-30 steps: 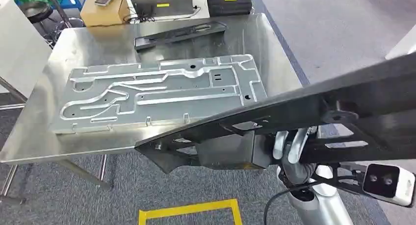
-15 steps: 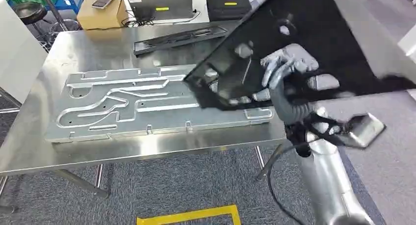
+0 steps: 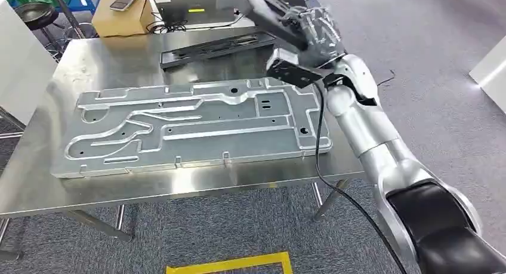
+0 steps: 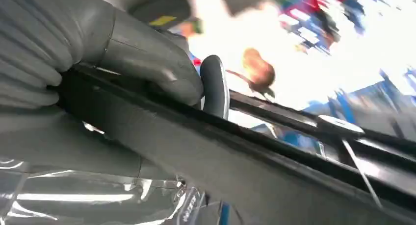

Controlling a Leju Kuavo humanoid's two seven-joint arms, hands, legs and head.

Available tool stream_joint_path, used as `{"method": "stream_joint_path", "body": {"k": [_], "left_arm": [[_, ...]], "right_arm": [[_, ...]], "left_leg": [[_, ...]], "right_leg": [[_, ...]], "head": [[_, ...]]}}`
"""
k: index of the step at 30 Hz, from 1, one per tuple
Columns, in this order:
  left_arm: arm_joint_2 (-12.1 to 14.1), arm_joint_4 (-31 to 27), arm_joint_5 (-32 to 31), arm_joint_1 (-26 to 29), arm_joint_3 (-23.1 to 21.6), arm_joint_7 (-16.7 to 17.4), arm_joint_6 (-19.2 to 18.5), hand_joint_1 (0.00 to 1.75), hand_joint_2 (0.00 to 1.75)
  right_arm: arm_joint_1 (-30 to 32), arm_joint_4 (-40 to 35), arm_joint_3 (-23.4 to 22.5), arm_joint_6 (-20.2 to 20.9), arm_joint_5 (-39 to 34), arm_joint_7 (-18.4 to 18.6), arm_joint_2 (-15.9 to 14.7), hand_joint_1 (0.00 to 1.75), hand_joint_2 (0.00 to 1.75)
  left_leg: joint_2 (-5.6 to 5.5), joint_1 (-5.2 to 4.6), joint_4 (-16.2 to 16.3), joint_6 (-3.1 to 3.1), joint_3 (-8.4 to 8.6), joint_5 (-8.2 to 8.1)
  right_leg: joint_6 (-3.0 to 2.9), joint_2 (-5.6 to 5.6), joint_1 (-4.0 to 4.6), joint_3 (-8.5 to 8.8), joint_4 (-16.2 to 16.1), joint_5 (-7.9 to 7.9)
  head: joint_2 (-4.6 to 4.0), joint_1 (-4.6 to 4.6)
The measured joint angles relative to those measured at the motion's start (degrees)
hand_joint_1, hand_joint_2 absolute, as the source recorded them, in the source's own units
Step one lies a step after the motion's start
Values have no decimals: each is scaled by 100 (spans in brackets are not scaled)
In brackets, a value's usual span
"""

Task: Take the parts from the cabinet and place them on the table.

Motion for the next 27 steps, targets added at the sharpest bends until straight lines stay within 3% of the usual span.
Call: {"method": "stream_joint_path", "body": {"k": [2,4,5,6,7,9,10,11,14,16,17,19,20,21,22,23,25,26,27], "left_arm": [[4,0,-28,-26,-7,-15,-7,0,175],[11,0,-44,-59,-18,-15,-18,0,175],[9,0,-46,-63,-22,-13,-24,0,175],[7,0,-46,-59,-24,-4,-29,0,175],[7,0,-51,-57,-26,15,-33,0,175],[11,0,-59,-59,-29,54,-31,0,175],[15,0,-61,-58,-31,57,-31,0,175],[15,0,-64,-62,-31,63,-31,0,175],[17,0,-103,-73,-37,72,-33,0,175],[13,0,-162,-81,-92,74,-55,0,175],[13,0,-179,-95,-127,85,-63,0,175],[13,0,-208,-138,-177,118,-70,0,175],[11,0,-232,-162,-188,129,-77,0,175],[11,0,-239,-177,-206,133,-81,0,175],[6,0,-249,-187,-234,136,-85,0,175],[4,0,-252,-196,-269,136,-92,0,175],[2,0,-284,-220,-319,129,-92,0,175],[2,0,-287,-232,-330,125,-92,0,175],[2,0,-302,-241,-347,118,-90,0,175]], "right_arm": [[-254,537,387,101,579,310,191,175,175],[-391,1100,745,225,1031,620,344,175,175],[-396,1306,887,335,1219,745,401,175,175],[-396,1514,1023,475,1402,848,458,175,175],[-395,1701,1156,595,1577,957,517,175,175],[-394,2008,1432,852,1854,1103,613,175,175],[-393,2121,1532,896,1913,1131,648,175,175],[-400,2234,1615,907,1953,1151,665,175,175],[-350,2470,1785,946,2075,1254,720,175,175],[-290,2551,1815,907,2090,1339,735,175,175],[-276,2601,1818,874,2090,1380,735,175,175],[-208,2682,1820,818,2103,1422,744,175,175],[-139,2719,1822,791,2116,1433,753,175,175],[-76,2752,1824,774,2119,1450,757,175,175],[-25,2785,1824,761,2123,1472,768,175,175],[-1,2807,1824,745,2134,1483,786,175,175],[-1,2842,1822,662,2154,1505,812,175,175],[-5,2855,1822,625,2160,1507,816,175,175],[-8,2863,1822,601,2160,1507,853,175,175]], "left_leg": [[23,23,386,-60,-178,-244],[24,34,1320,-106,-646,-645],[25,35,1713,-118,-859,-744],[27,37,1839,-123,-955,-705],[28,37,1673,-120,-902,-539],[29,37,678,-89,-452,44],[31,37,160,-60,-226,246],[23,-1,101,-38,-128,141],[22,-9,50,46,-140,111],[29,57,-42,121,-75,139],[29,57,-53,163,-63,130],[30,56,-52,185,-57,117],[31,56,-50,196,-55,109],[28,57,-45,200,-50,104],[22,57,-40,196,-40,97],[14,57,-31,186,-28,84],[10,56,-3,143,-4,46],[11,36,13,112,-11,26],[16,19,33,85,-22,12]], "right_leg": [[-74,-9,-6,24,-21,-1],[-95,-12,12,36,-19,-16],[-111,-25,23,48,-16,-29],[-112,-27,28,63,-14,-43],[-109,-26,31,86,-12,-62],[-87,-22,28,146,8,-118],[-68,-21,28,174,20,-156],[-40,-14,66,160,28,-173],[30,-10,55,150,12,-170],[101,-17,59,165,75,-260],[124,-21,63,50,318,-405],[157,-20,39,-428,1229,-812],[172,-20,27,-671,1661,-943],[180,-22,12,-807,1853,-932],[181,-23,-2,-801,1757,-779],[170,-24,-13,-665,1399,-520],[113,-29,-6,-193,348,32],[90,-34,23,-70,109,15],[85,-32,35,-79,55,21]], "head": [[0,0],[0,0],[0,0],[0,0],[0,0],[0,0],[0,0],[0,0],[0,0],[0,2],[0,2],[0,0],[0,2],[0,2],[0,2],[0,0],[0,2],[0,2],[0,0]]}}
